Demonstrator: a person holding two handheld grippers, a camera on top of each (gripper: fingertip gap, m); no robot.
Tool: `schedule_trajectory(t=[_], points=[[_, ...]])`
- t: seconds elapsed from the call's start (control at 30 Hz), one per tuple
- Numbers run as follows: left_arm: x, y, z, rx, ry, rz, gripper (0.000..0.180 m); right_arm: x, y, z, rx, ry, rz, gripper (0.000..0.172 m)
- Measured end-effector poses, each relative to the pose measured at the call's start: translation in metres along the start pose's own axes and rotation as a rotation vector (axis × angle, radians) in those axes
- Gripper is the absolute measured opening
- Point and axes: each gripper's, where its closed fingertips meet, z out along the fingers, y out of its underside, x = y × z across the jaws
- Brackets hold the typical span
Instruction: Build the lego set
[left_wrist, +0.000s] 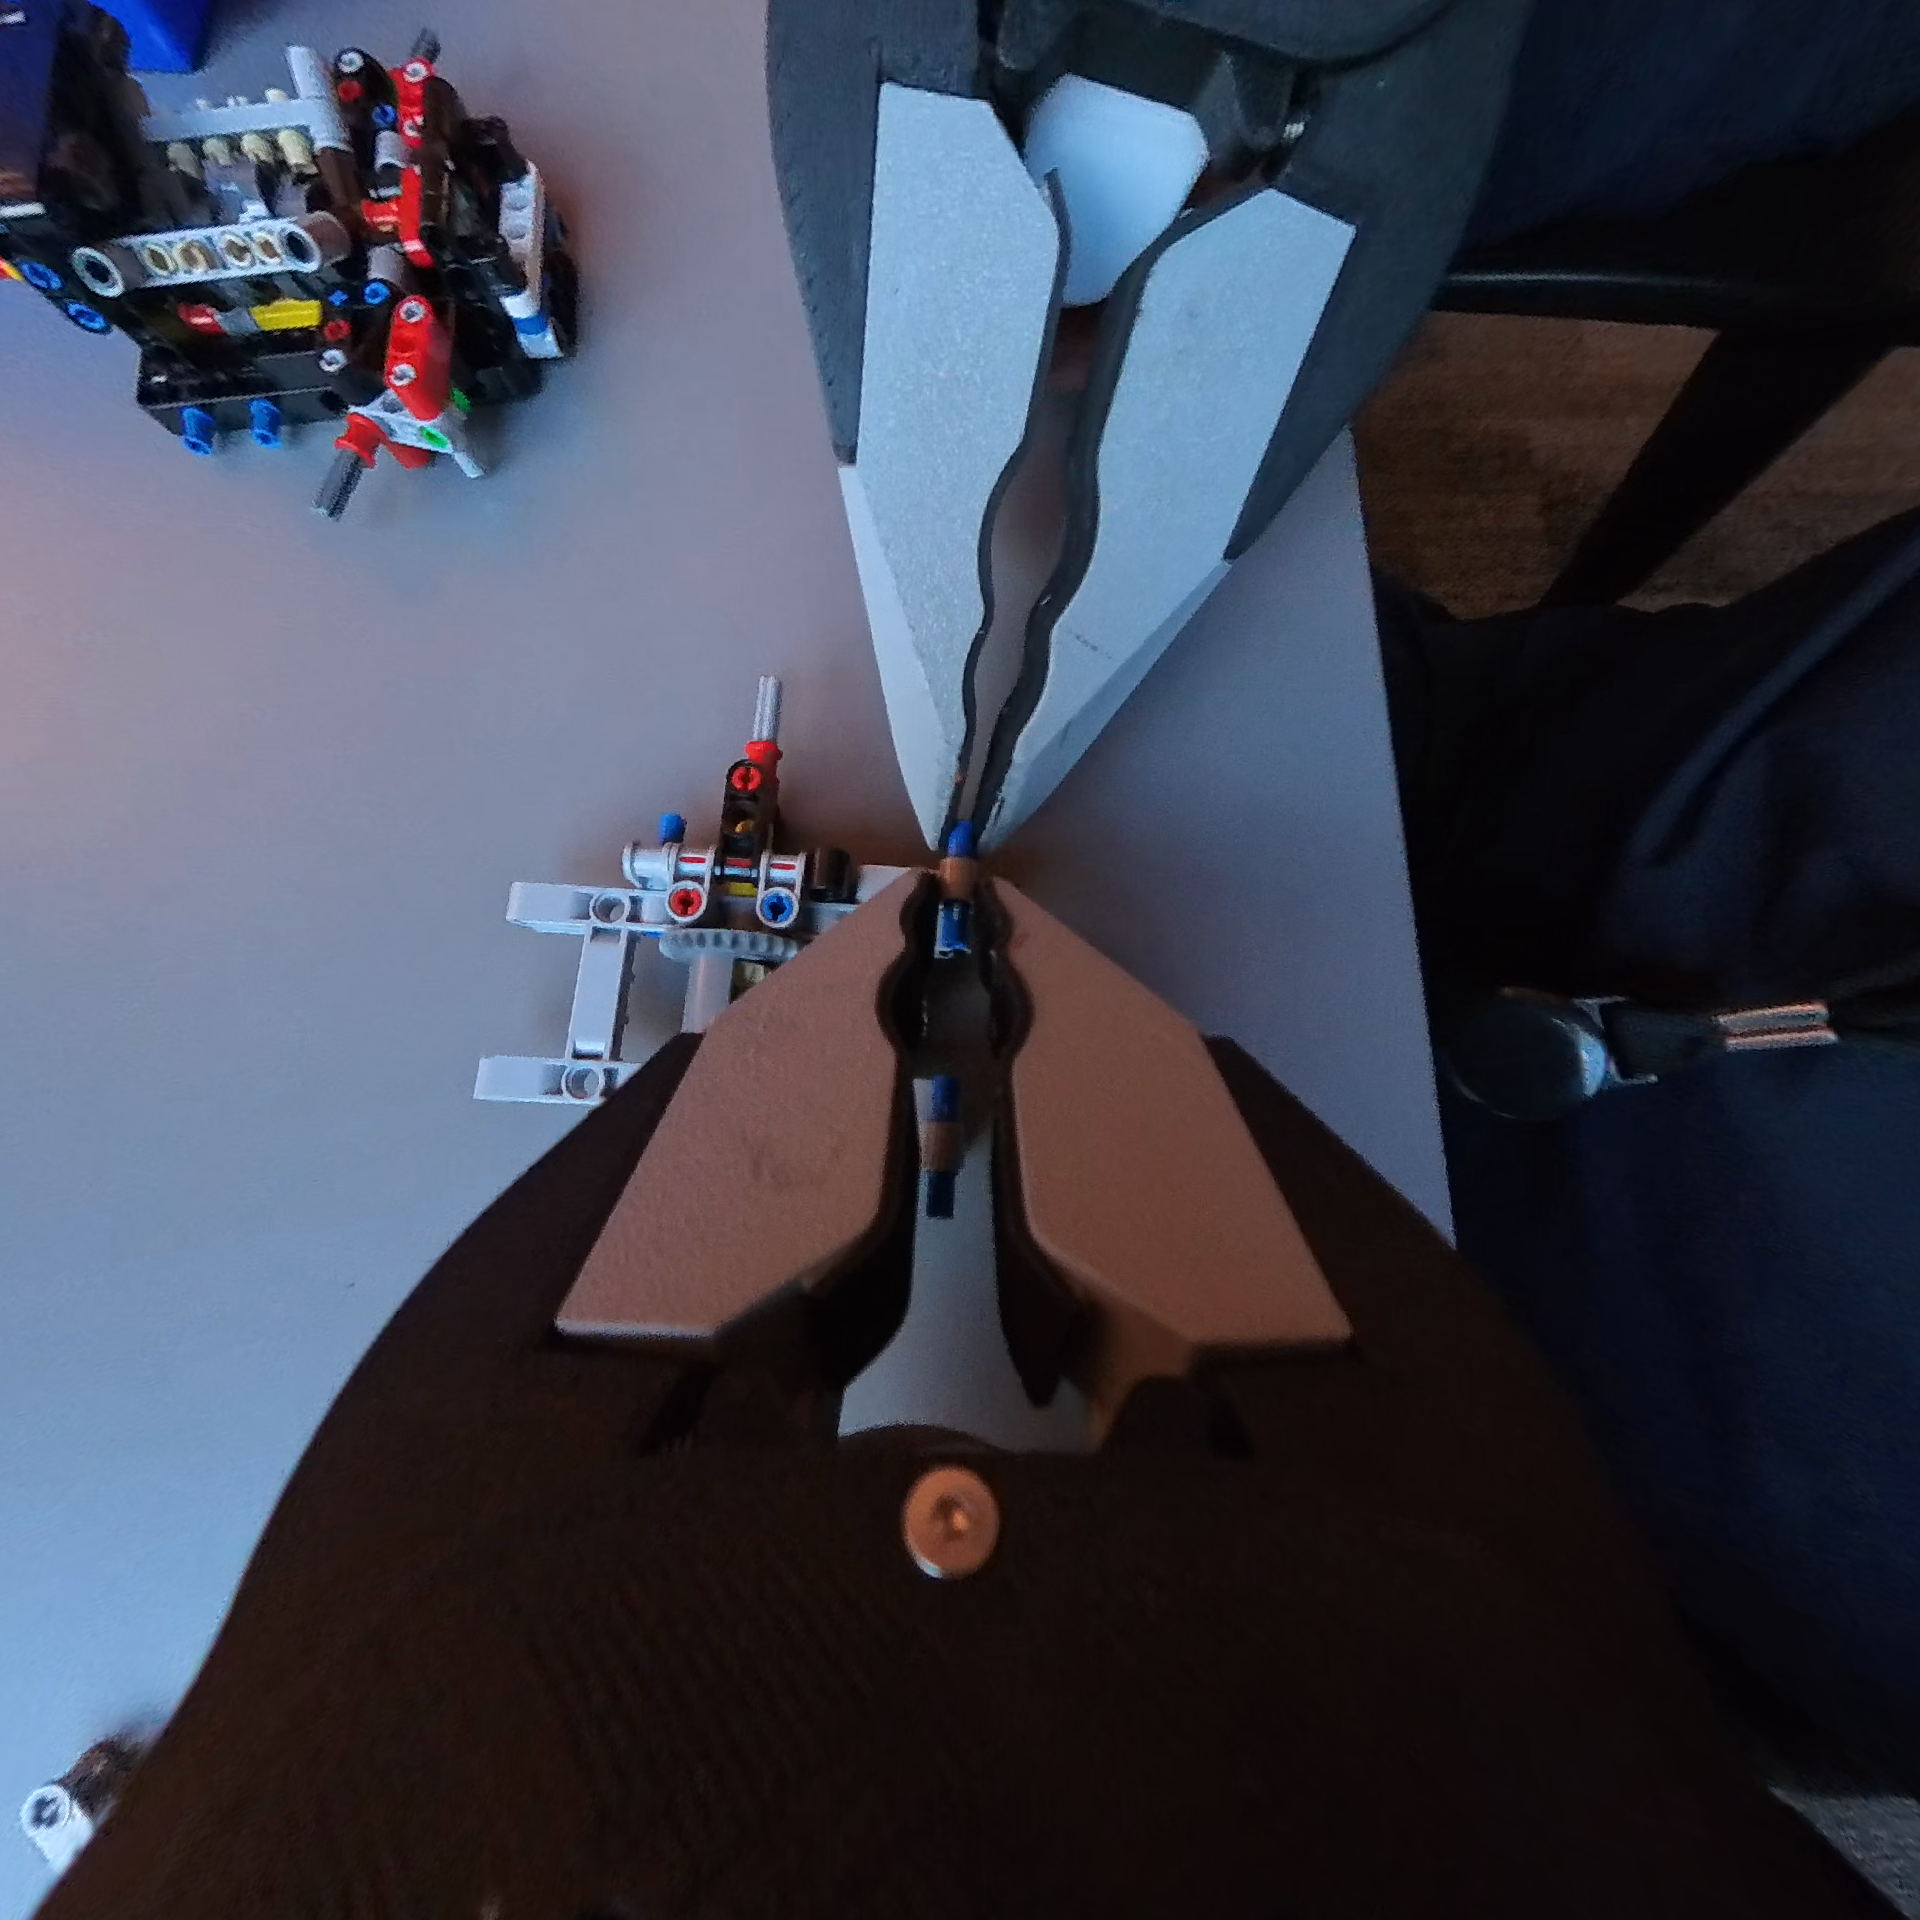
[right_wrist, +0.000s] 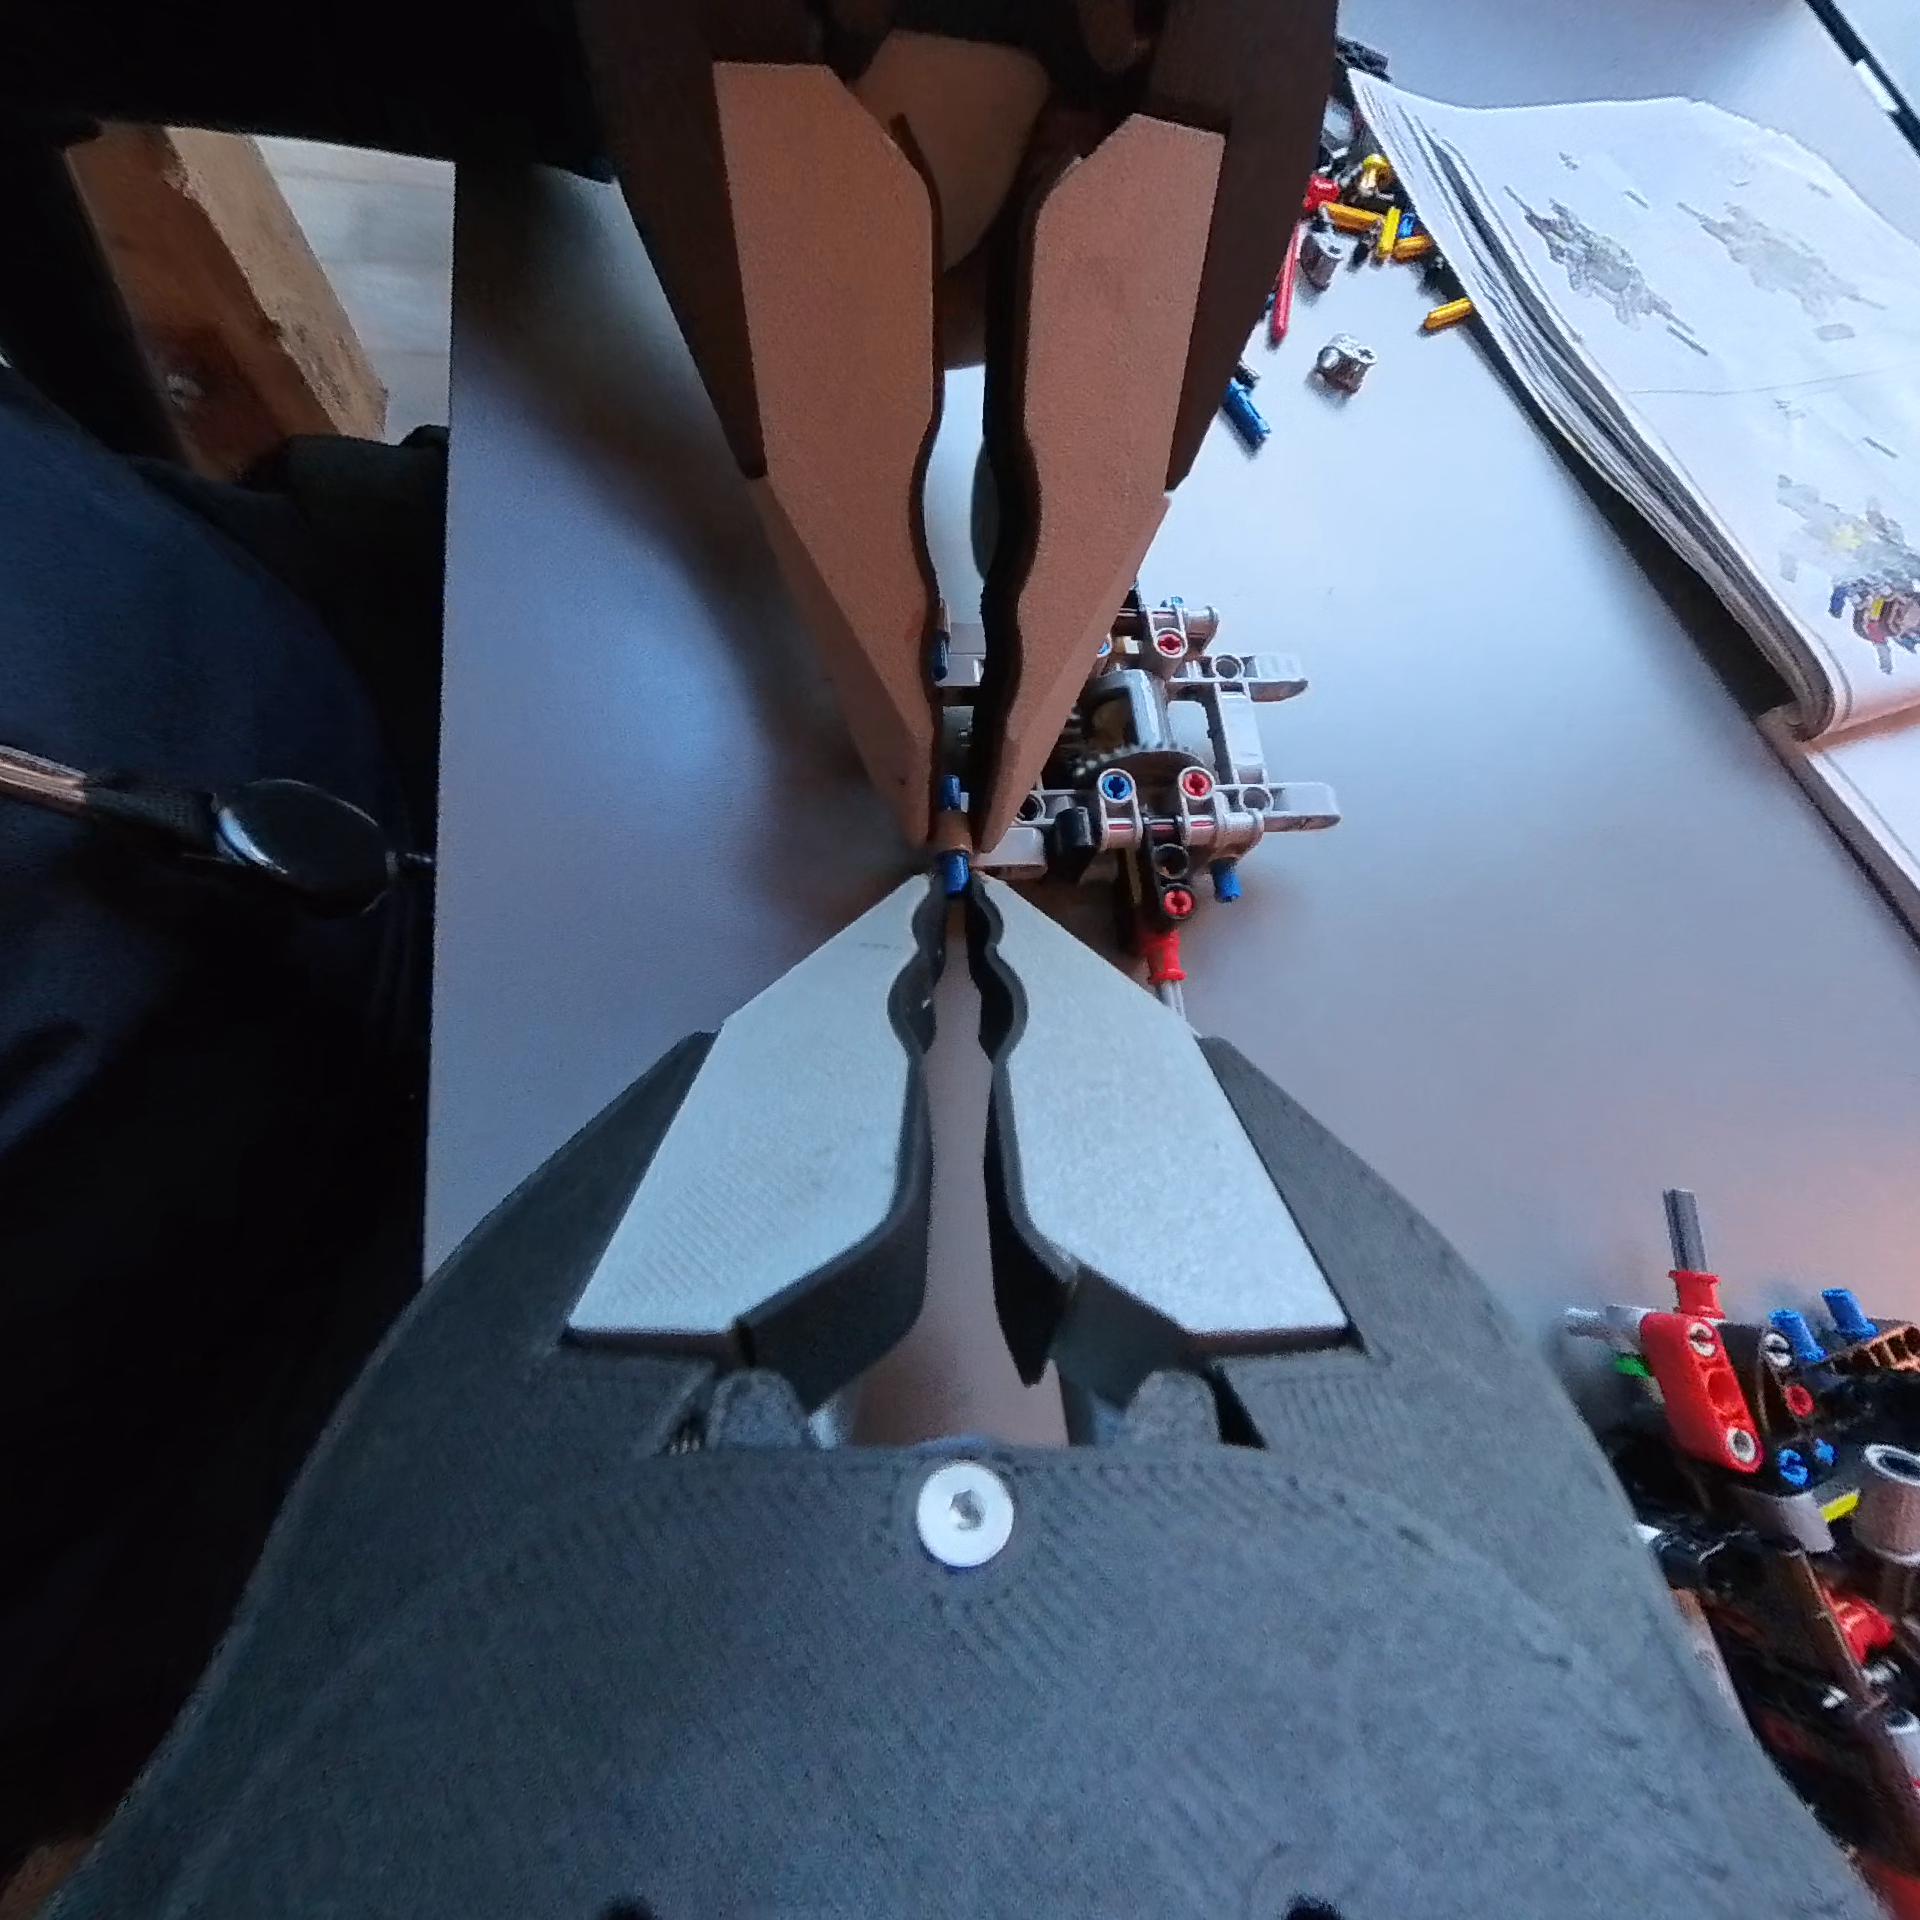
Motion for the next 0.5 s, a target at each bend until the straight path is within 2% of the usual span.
schedule_trajectory(t=[0.07,0.13,0.33,0.5], points=[[-0.003,-0.001,-0.003,0.009,-0.005,-0.011,0.007,0.002,-0.003,-0.001,0.027,0.018,-0.017,0.001],[-0.012,-0.002,-0.017,0.020,-0.040,-0.003,0.021,0.004,-0.007,-0.005,0.063,0.044,-0.032,0.001],[-0.038,-0.010,-0.085,0.127,-0.108,-0.076,0.017,0.009,-0.012,-0.015,0.127,0.072,-0.016,0.010],[-0.037,0.008,-0.085,0.059,-0.148,-0.087,0.017,0.013,-0.017,-0.021,0.179,0.073,0.021,0.014]])
